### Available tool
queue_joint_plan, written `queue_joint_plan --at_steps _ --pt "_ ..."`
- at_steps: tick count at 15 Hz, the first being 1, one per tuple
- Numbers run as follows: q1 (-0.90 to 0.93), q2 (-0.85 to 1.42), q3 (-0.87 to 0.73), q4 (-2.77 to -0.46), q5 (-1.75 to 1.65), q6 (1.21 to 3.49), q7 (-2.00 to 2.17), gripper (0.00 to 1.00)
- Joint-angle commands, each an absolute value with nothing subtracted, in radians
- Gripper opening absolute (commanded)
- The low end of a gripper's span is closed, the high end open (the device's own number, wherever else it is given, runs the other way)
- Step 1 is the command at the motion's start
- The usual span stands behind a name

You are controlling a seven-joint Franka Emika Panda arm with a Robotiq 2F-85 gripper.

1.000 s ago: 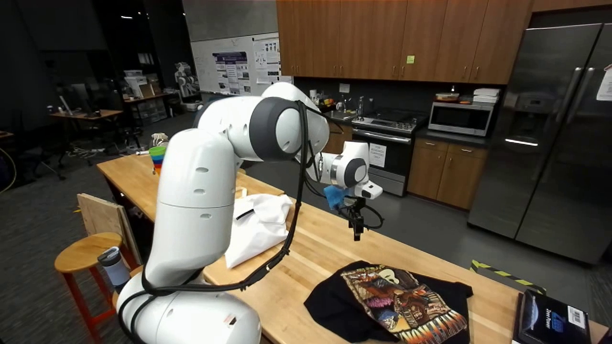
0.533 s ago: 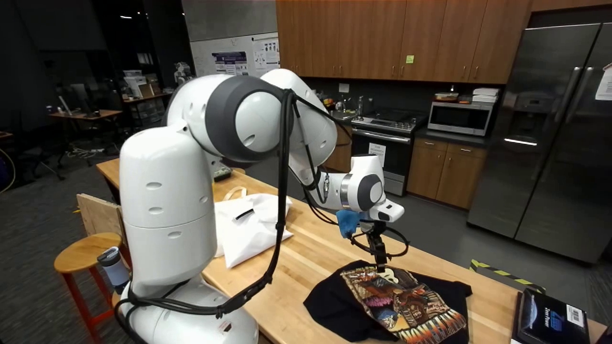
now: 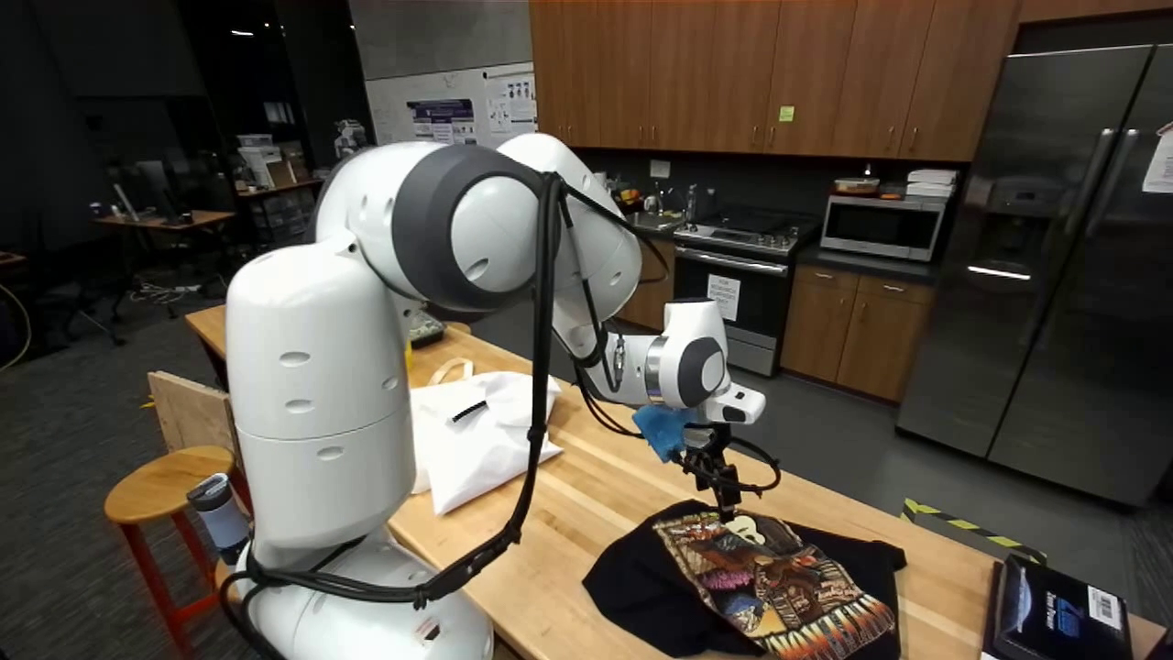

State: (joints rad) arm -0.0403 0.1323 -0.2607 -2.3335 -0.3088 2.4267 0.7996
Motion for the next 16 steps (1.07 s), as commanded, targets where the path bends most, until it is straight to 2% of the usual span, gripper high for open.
queue_joint_plan --at_steps 1,6,12,13,14,16 --pt "-0.084 0.188 -0.214 -2.308 -0.259 2.480 0.573 1.00" --pt "-0.113 0.298 -0.156 -2.269 -0.036 2.550 0.276 1.00" --pt "-0.067 0.431 -0.173 -2.191 -0.071 2.611 0.278 1.00" --pt "-0.063 0.444 -0.173 -2.182 -0.071 2.619 0.273 0.75" --pt "-0.055 0.456 -0.177 -2.173 -0.077 2.627 0.274 0.74" --pt "-0.030 0.477 -0.193 -2.155 -0.098 2.635 0.295 0.61"
